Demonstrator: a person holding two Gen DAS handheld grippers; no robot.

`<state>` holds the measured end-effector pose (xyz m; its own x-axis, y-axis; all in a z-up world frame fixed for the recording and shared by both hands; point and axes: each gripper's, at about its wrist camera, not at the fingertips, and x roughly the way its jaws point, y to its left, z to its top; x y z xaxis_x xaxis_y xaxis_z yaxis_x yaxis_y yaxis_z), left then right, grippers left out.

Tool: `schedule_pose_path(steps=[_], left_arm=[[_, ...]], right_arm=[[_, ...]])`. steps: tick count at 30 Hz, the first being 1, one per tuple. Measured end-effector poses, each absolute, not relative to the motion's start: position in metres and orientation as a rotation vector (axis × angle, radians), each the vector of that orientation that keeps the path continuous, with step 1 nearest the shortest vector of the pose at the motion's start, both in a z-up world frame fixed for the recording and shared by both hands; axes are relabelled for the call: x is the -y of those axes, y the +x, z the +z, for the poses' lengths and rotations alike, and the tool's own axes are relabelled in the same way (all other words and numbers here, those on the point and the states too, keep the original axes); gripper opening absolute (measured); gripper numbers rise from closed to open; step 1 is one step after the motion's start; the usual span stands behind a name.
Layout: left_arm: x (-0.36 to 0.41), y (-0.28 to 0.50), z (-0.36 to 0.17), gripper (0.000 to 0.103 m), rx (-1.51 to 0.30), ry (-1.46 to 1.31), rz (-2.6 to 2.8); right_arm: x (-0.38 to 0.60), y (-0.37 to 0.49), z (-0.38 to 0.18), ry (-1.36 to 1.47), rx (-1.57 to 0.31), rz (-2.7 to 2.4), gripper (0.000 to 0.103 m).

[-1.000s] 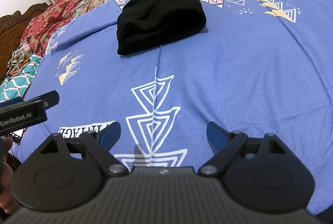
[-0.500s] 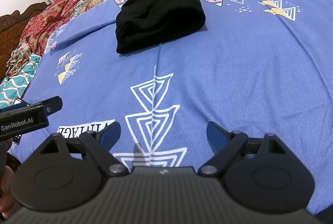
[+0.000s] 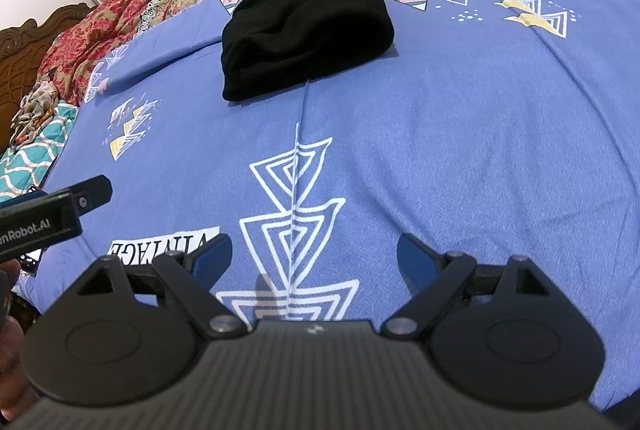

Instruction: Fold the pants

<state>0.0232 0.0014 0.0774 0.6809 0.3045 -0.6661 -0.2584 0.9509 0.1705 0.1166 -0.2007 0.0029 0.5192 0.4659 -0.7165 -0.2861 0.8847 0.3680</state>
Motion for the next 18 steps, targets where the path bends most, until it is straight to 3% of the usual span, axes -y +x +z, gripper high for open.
schedule_pose_path(steps=[18], left_arm=[[0.0,0.027,0.064,0.103,-0.845,0.109,0.372]], right_arm=[[0.198,0.114,0.001,0.208,-0.924,0.453,0.091]])
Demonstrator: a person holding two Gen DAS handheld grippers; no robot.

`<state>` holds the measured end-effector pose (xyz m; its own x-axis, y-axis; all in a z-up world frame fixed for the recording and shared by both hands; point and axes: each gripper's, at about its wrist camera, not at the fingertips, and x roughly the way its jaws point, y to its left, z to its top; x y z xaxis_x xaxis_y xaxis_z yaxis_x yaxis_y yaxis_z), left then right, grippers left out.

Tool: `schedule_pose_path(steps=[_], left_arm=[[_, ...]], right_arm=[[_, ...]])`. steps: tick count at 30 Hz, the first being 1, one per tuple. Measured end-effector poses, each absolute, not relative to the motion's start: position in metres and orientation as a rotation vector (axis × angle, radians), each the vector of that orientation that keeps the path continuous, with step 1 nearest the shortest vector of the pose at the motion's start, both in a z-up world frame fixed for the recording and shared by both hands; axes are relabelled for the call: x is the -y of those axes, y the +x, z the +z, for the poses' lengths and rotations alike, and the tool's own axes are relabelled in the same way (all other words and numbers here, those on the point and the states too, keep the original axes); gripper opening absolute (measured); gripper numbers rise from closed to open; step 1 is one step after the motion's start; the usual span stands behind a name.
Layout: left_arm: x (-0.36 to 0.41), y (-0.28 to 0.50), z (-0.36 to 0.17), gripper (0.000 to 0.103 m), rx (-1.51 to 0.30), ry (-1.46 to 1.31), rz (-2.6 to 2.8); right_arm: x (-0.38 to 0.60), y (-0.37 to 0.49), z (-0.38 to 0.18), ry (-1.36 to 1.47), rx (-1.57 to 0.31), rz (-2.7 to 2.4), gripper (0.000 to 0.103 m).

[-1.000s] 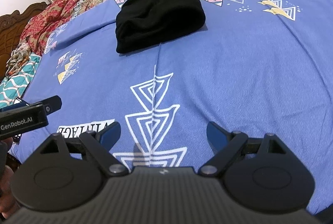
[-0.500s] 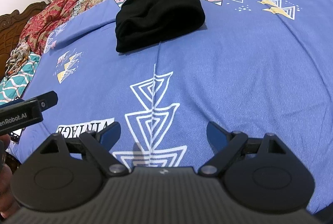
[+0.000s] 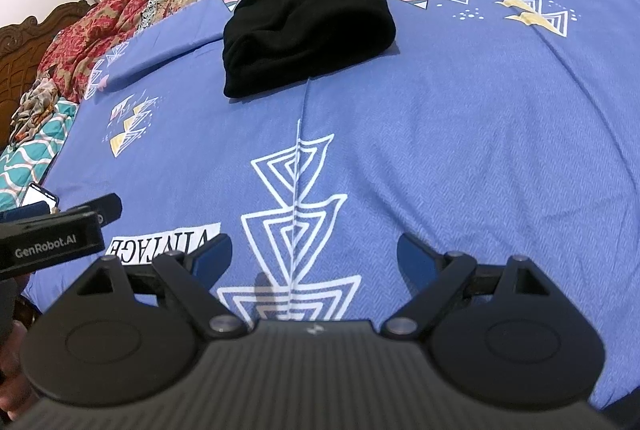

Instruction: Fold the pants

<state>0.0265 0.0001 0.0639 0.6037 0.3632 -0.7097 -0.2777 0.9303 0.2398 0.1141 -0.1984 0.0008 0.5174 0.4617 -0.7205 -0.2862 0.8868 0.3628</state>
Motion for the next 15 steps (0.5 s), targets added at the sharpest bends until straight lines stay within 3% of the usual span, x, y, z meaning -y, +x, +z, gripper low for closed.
schedule_pose_path(steps=[15], left_arm=[[0.006,0.03,0.05,0.103,-0.91,0.169,0.382]], right_arm=[[0.198,0.111,-0.001,0.216,-0.927,0.445,0.091]])
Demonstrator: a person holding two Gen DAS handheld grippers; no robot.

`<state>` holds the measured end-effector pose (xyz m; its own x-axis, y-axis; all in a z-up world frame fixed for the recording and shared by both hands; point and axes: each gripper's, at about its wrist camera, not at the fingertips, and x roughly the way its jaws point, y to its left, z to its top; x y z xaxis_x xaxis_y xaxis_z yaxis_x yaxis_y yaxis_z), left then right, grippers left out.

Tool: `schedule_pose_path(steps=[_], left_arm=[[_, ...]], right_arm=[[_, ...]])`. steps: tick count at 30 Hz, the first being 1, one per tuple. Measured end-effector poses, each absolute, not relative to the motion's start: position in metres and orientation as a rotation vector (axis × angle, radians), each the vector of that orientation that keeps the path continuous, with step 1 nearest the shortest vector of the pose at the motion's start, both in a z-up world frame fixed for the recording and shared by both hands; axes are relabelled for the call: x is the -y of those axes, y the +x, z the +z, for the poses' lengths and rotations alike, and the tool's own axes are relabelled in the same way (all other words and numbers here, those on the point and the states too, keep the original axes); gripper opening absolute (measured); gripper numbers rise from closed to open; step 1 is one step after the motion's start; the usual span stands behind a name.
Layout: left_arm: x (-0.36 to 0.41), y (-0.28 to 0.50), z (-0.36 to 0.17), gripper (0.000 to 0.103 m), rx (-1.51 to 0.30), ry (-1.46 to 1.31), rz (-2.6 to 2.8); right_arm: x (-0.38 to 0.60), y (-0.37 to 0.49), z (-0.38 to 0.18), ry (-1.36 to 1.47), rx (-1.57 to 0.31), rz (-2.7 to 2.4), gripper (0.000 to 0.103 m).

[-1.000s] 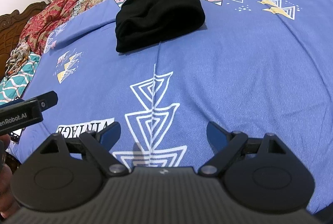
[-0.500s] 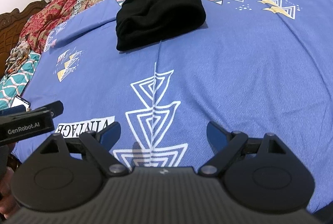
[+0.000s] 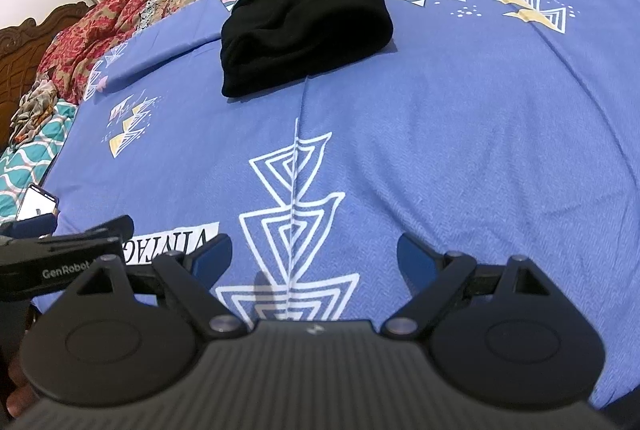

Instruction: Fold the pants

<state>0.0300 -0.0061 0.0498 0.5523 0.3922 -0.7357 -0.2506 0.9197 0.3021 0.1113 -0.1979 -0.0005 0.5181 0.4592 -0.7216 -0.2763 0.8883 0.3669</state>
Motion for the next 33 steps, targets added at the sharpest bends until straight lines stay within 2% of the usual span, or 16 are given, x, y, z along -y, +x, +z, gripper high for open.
schedule_pose_path(steps=[33], left_arm=[[0.0076,0.0324,0.0473,0.103,-0.937,0.182,0.353]], right_arm=[[0.1993,0.1134,0.0015,0.215,-0.92,0.441,0.091]])
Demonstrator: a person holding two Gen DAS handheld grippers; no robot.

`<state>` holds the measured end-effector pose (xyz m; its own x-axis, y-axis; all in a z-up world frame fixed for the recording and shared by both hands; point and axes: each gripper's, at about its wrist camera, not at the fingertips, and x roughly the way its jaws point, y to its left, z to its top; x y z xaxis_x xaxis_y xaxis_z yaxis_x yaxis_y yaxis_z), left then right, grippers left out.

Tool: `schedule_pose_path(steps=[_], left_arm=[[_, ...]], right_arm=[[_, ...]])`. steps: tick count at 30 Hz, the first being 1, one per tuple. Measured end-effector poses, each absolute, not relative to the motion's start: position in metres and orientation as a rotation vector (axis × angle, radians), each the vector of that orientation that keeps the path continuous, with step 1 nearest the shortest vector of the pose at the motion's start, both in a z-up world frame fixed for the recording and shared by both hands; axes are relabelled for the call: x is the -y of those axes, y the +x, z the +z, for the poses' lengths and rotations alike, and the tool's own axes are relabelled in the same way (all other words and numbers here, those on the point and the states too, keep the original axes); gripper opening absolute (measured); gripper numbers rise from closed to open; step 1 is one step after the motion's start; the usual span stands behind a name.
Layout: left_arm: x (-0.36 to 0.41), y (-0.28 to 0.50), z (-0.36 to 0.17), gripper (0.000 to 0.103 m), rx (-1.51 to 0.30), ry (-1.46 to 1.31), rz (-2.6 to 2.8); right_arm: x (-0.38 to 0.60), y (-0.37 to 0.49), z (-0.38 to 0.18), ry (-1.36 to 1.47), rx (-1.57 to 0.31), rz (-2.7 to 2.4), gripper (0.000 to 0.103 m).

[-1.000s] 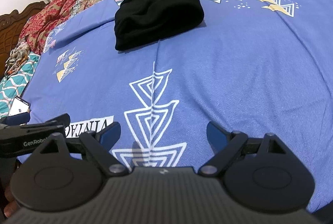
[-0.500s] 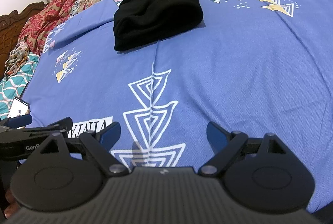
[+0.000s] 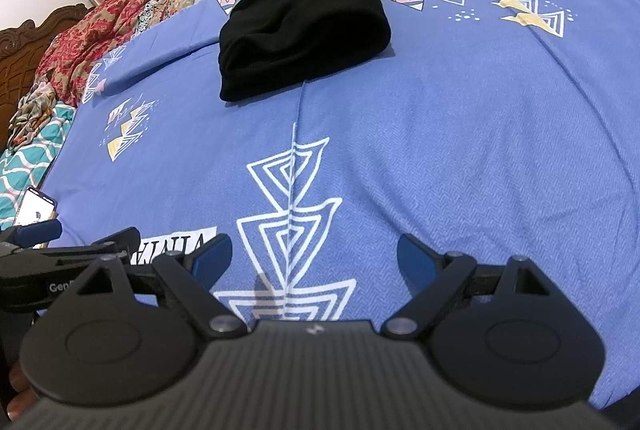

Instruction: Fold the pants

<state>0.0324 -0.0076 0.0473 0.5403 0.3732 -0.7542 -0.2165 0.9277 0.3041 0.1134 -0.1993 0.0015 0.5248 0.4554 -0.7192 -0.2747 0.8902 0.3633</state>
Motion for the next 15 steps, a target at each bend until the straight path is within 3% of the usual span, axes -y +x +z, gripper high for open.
schedule_pose_path(steps=[15], left_arm=[[0.0078,0.0322,0.0461,0.103,-0.951,0.162,0.33]], right_arm=[[0.1981,0.1118,0.0005,0.221,-0.925,0.434,0.091]])
